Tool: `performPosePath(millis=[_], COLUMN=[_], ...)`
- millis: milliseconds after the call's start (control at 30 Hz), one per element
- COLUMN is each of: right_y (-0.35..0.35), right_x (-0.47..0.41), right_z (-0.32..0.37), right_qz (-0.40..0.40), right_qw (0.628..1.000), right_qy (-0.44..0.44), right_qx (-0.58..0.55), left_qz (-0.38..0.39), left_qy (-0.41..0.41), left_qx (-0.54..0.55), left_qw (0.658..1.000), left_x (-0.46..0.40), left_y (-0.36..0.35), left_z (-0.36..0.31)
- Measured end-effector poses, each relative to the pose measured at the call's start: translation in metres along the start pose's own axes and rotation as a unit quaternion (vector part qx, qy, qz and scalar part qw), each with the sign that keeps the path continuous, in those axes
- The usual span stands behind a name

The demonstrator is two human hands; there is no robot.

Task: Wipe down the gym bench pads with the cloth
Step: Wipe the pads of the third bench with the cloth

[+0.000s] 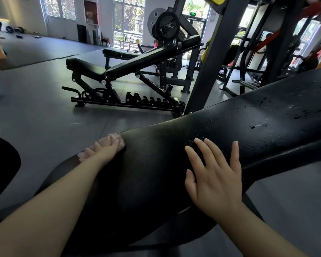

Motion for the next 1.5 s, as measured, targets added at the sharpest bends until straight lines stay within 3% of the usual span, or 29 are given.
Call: performPosePath(millis=[133, 233, 367, 500, 633, 767, 833, 1067, 1167, 1333, 1400, 1500], right_y=[-0.001, -0.002, -0.001, 0.0, -0.001, -0.002, -0.003, -0.003, -0.003, -0.002, -0.003, -0.003], right_x=[0.0, 0.0, 0.0, 0.001, 0.002, 0.001, 0.001, 0.001, 0.001, 0.0, 0.0, 0.0], right_z=[0.001, 0.0, -0.001, -0.001, -0.001, -0.001, 0.0, -0.002, -0.002, 0.0, -0.001, -0.001], right_qz=[0.005, 0.009, 0.005, 0.0, -0.005, -0.004, -0.004, -0.026, -0.016, 0.0, -0.001, -0.007], right_qw=[1.0, 1.0, 1.0, 1.0, 1.0, 1.0, 1.0, 1.0, 1.0, 1.0, 1.0, 1.0], right_qy=[-0.008, -0.009, -0.006, -0.002, 0.0, -0.007, -0.008, 0.0, -0.003, -0.011, -0.011, -0.007], right_qx=[-0.002, 0.0, -0.001, 0.003, 0.003, 0.007, 0.009, 0.001, 0.008, 0.009, 0.009, 0.01], left_qz=[0.01, 0.048, 0.076, 0.07, 0.038, 0.042, 0.037, 0.044, 0.051, 0.019, 0.029, 0.025], left_qy=[-0.142, -0.29, -0.385, -0.362, -0.287, -0.214, -0.256, -0.46, -0.439, -0.248, -0.262, -0.392], left_qx=[-0.045, -0.087, -0.104, -0.094, -0.114, -0.079, -0.089, -0.148, -0.12, -0.112, -0.113, -0.144], left_qw=[0.989, 0.952, 0.914, 0.925, 0.95, 0.973, 0.962, 0.875, 0.889, 0.962, 0.958, 0.908], left_x=[0.032, 0.093, 0.147, 0.094, 0.033, 0.044, 0.065, 0.161, 0.111, 0.045, 0.071, 0.135], left_y=[-0.019, -0.037, -0.039, -0.033, -0.021, -0.014, -0.021, -0.041, -0.036, -0.018, -0.02, -0.028], left_z=[-0.073, -0.14, -0.186, -0.156, -0.091, -0.068, -0.084, -0.124, -0.106, -0.063, -0.068, -0.066])
Point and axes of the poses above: each hand's wrist, its own x-axis away from the middle knuckle, its own y-axis out of the back of the hand, z = x × y, the point moved 1 cm from there along -x, towards the middle knuckle, and after that the axes turned 9 degrees about y, right-handed, at the moved point
